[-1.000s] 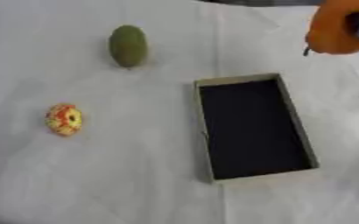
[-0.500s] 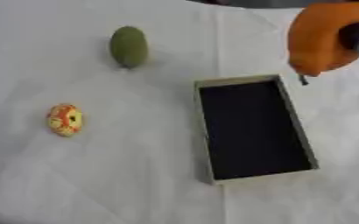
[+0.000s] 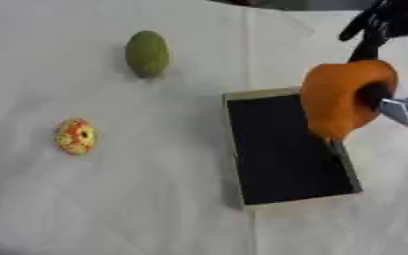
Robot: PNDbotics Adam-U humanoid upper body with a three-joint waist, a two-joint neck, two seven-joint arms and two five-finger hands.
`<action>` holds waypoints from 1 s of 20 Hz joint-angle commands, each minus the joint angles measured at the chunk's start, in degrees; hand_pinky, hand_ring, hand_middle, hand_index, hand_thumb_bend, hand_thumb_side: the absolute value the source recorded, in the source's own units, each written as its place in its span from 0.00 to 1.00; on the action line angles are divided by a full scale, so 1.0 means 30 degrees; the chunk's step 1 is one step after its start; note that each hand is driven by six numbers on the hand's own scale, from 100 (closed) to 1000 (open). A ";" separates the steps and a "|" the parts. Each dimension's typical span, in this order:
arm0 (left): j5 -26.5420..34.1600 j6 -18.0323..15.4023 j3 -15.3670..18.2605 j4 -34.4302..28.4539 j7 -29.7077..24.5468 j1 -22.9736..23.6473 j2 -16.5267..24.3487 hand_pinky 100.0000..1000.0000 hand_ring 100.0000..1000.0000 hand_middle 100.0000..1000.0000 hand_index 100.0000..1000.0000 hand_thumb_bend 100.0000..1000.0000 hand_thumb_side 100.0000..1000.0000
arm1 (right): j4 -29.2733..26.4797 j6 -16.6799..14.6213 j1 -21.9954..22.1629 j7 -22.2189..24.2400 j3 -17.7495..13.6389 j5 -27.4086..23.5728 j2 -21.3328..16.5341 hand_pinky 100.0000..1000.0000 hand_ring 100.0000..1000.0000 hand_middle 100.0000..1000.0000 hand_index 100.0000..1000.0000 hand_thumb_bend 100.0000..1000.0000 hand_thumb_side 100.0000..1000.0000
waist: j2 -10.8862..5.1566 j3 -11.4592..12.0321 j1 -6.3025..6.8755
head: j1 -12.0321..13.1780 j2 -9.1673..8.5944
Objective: Pick up objects on the table and place them in the box.
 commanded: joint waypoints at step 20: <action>0.0265 0.0225 0.0011 -0.0349 -0.0343 -0.0067 0.0166 0.84 0.64 0.67 0.79 0.00 0.53 | 0.1568 -0.0224 0.0144 0.1385 0.2153 0.4762 0.1864 0.79 0.83 0.54 0.72 0.00 0.32 | -0.0404 0.0095 0.0113 | -0.0057 0.0010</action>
